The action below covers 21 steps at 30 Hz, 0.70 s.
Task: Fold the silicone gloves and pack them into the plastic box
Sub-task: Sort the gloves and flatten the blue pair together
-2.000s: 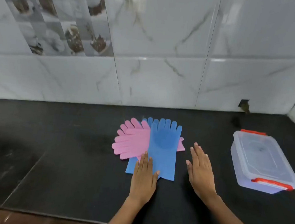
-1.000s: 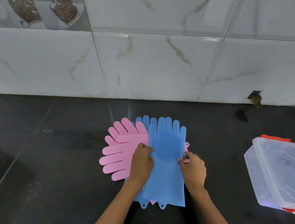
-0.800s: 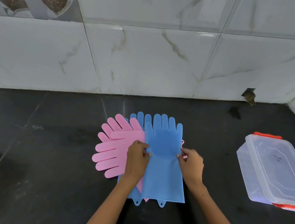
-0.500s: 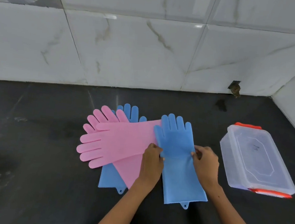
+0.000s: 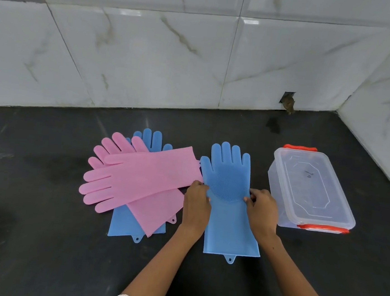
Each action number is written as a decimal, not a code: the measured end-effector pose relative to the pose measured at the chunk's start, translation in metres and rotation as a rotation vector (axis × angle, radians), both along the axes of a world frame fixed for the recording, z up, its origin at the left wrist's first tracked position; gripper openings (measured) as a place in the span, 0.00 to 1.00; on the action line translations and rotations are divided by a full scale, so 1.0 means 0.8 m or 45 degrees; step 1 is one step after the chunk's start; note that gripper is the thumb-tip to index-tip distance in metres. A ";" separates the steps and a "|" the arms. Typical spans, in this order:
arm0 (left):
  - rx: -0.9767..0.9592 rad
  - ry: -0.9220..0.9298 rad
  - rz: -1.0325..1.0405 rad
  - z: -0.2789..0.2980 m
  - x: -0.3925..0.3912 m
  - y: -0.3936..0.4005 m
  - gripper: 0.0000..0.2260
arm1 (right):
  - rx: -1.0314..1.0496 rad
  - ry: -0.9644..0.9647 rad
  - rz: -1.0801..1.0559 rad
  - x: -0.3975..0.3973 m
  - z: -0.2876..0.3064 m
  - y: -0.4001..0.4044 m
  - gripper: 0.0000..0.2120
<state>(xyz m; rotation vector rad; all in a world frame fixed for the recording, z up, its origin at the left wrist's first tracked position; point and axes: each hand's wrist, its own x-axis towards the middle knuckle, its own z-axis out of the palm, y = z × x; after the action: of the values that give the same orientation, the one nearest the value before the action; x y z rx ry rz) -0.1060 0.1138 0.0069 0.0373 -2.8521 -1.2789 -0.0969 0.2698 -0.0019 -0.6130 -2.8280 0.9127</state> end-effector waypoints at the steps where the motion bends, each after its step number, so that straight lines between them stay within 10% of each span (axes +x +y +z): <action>1: 0.004 -0.001 0.007 0.000 0.001 0.002 0.08 | 0.007 0.004 0.006 0.000 -0.001 0.002 0.11; 10: 0.037 0.068 0.028 0.010 0.016 -0.018 0.11 | 0.114 0.028 0.115 0.029 0.012 -0.017 0.20; 21: -0.407 -0.049 0.119 0.012 0.033 -0.257 0.19 | 0.158 0.139 0.993 -0.021 0.025 -0.161 0.17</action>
<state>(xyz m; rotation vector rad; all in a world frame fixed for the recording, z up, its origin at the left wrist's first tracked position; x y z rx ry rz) -0.0799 -0.0921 0.0169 0.1891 -3.0081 -0.8033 -0.1133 0.1411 0.0183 0.5871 -2.9891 0.7918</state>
